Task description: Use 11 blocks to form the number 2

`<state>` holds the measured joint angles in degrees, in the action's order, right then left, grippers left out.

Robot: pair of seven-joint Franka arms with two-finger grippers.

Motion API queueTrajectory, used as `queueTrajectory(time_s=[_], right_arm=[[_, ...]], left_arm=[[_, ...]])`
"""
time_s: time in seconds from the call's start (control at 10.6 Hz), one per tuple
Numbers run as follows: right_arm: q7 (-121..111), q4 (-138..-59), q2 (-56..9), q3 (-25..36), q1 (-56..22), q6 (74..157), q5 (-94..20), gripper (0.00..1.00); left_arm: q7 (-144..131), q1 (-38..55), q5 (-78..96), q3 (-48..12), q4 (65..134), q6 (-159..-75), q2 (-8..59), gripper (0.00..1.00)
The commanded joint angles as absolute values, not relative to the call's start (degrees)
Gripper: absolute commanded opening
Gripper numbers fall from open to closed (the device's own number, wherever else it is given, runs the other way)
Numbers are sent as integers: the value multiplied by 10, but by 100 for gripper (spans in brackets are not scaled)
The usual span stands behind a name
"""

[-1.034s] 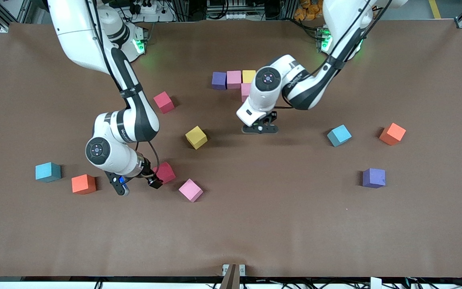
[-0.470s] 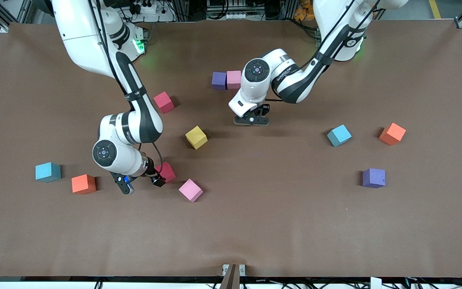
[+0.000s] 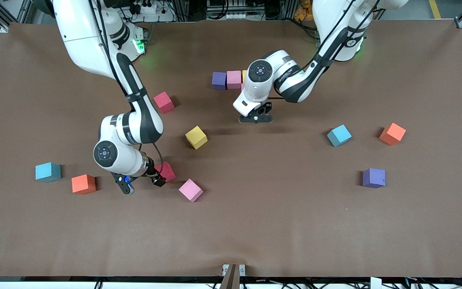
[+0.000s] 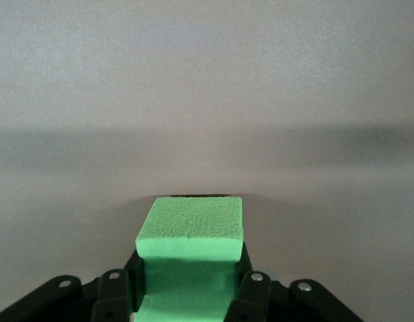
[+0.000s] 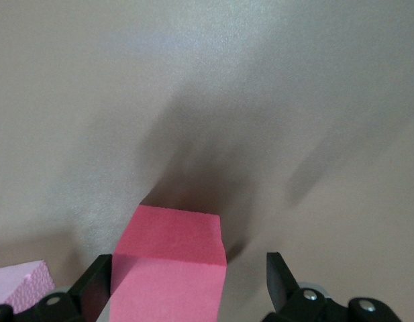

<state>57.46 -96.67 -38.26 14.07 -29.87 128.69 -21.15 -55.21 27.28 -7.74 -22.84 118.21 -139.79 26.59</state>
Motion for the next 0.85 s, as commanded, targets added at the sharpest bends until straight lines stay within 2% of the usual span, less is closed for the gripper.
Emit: queueTrajectory(time_s=[0.0, 0.28, 0.75], right_arm=[[583, -961, -389, 137, -294, 1288, -221, 100], [584, -937, -409, 137, -294, 1288, -222, 100], [582, -910, -431, 137, -296, 1287, -221, 86]], left_arm=[[-581, 284, -73, -224, 1194, -1407, 255, 35], [-588, 291, -74, -224, 1201, -1407, 253, 36], [-588, 294, -76, -226, 1208, -1407, 252, 36]])
